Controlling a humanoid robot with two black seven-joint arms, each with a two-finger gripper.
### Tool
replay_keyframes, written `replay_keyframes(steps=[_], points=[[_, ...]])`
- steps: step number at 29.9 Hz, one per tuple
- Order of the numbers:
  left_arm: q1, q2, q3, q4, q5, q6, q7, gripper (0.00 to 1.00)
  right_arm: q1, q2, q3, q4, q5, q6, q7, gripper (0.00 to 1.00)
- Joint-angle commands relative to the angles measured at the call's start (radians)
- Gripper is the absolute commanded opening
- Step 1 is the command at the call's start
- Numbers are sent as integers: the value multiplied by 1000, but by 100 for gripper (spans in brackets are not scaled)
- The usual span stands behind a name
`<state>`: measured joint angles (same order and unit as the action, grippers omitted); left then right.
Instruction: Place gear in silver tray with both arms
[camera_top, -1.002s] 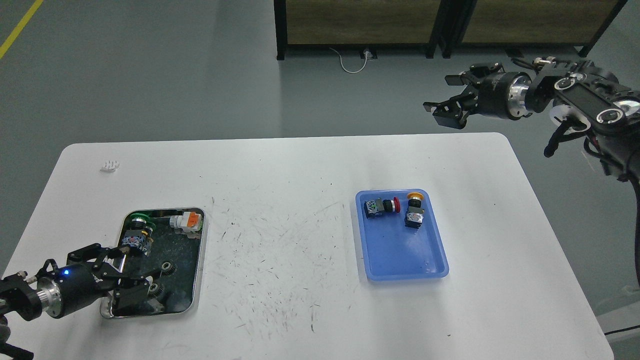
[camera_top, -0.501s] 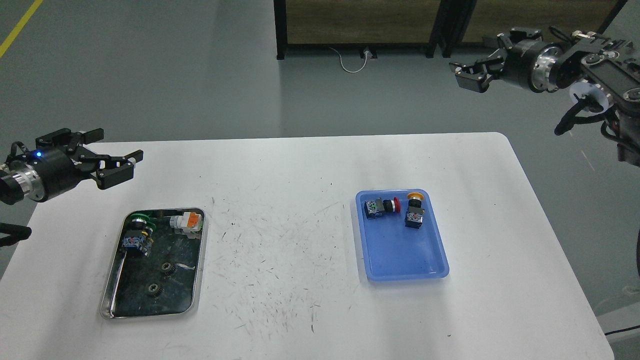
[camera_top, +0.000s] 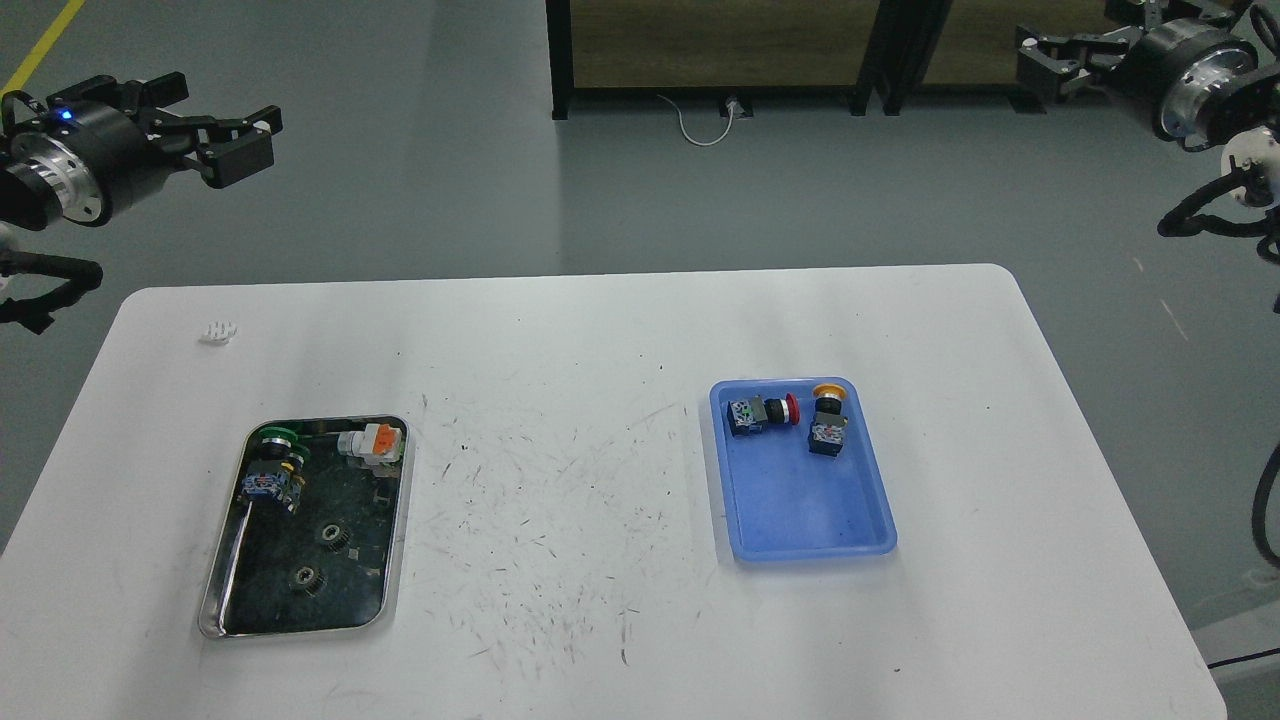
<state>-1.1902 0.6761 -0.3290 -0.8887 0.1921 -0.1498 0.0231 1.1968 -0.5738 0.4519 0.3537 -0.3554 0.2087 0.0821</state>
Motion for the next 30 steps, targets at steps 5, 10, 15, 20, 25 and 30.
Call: replay_keyframes(steps=[5, 10, 15, 20, 25, 30], points=[[-31, -90, -1, 59, -46, 150, 24, 97, -37, 3, 65, -1, 16, -51, 5, 89], [-42, -147, -19, 108, -39, 190, -6, 97, -42, 11, 68, -1, 16, -89, 24, 90], [-55, -150, -59, 106, -40, 190, -6, 98, -42, 23, 83, -1, 16, -120, 15, 94], [-58, -150, -59, 106, -40, 191, -9, 99, -40, 40, 85, 8, 18, -175, 22, 99], [-60, -162, -59, 100, -39, 191, -9, 99, -32, 42, 85, 14, 16, -173, 22, 100], [-66, -164, -65, 100, -39, 191, -18, 99, -23, 37, 85, 16, 16, -173, 22, 100]])
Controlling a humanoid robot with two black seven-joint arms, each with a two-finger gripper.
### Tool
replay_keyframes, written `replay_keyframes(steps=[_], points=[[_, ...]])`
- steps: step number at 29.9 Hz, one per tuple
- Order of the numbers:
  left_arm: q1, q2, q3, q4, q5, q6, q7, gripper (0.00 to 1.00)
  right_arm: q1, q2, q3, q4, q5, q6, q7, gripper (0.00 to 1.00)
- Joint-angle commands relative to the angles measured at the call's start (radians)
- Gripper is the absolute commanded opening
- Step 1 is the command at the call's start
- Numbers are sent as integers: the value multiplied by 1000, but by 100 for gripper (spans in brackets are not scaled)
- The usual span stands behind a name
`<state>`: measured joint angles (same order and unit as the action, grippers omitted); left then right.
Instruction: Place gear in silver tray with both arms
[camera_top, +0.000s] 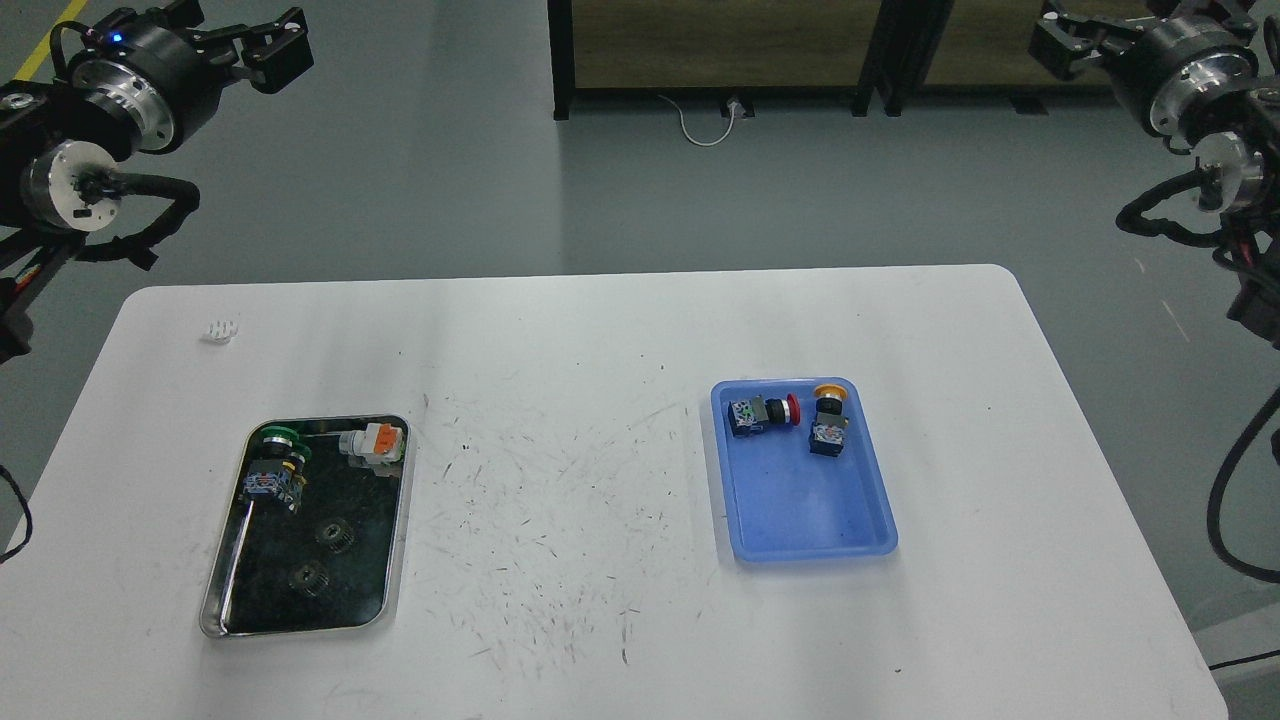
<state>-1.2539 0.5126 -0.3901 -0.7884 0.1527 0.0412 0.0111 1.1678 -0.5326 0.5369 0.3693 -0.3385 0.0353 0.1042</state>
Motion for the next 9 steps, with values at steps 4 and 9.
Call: replay_keyframes(steps=[4, 9], points=[[-2, -2, -6, 0, 1, -7, -10, 99, 7, -4, 0, 2, -1, 0, -1, 100], [-2, -9, -6, 0, 2, -7, -17, 99, 9, -12, 8, 40, -1, -11, -1, 100]])
